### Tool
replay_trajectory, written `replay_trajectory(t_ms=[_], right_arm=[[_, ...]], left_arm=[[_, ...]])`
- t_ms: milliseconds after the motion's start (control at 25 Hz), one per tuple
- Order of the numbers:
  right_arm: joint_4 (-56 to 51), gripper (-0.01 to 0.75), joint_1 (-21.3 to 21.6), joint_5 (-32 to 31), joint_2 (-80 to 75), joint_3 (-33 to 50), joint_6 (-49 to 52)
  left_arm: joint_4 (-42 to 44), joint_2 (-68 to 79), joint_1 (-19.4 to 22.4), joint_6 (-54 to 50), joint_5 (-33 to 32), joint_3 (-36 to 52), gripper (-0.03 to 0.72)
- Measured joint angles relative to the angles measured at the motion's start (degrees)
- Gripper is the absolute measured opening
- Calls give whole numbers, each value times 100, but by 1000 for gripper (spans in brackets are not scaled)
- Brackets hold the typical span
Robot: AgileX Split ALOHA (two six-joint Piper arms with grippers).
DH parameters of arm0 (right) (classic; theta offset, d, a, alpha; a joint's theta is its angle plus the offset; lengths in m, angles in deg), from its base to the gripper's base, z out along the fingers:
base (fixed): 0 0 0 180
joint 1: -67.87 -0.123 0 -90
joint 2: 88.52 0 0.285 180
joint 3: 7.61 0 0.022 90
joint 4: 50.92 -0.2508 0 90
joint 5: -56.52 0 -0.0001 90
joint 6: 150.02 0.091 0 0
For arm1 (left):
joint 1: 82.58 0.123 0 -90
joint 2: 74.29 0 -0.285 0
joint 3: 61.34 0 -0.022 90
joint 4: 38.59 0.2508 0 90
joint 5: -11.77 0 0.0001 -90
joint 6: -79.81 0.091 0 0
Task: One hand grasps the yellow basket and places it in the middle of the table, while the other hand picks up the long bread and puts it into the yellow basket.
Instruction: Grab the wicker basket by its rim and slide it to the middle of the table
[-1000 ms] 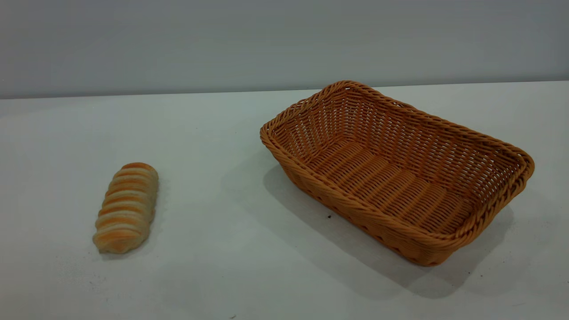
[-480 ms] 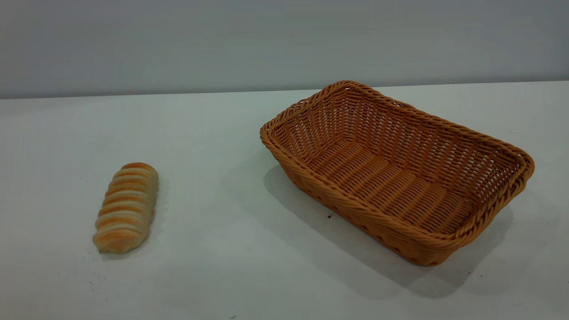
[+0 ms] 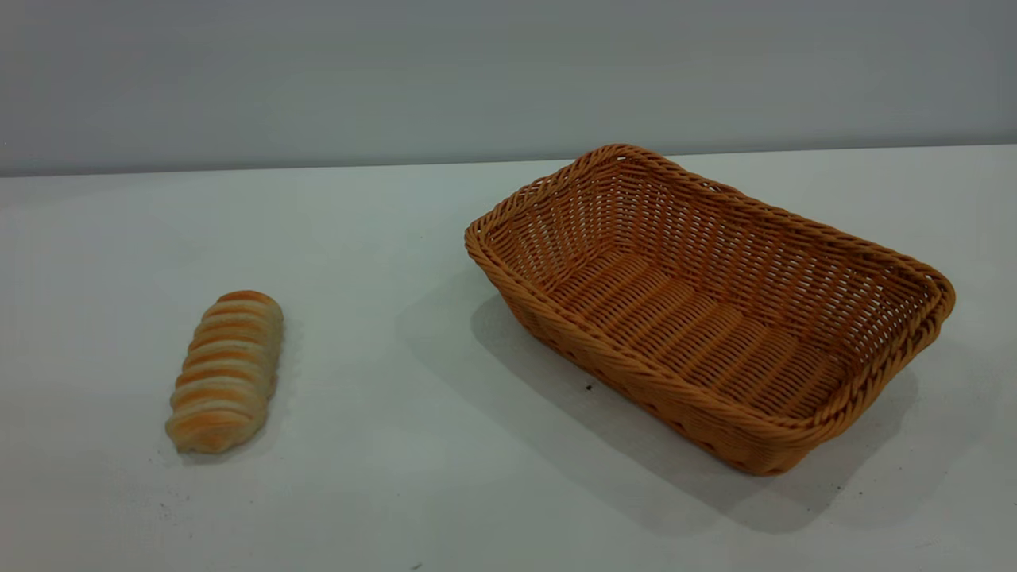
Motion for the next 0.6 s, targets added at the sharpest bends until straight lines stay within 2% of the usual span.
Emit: replay_trajectory(t_ms=[160,280,400,600], right_arm=[[-463,382,0,1400,-787,-13,-78],[-666,413,0,2179,-1682,-15,-212],[-750,423,0,2684,-2714,-15,-269],[-773,424,0,3134,-4450,-15,-308]], left_arm=[[-1087,728,0,514,1407,0,413],[-1891,1579,0,1389,2110,-5,413],[-2583,2681,0,2640,2373,-123,413],[-3545,4545,0,4600,2257,-838,413]])
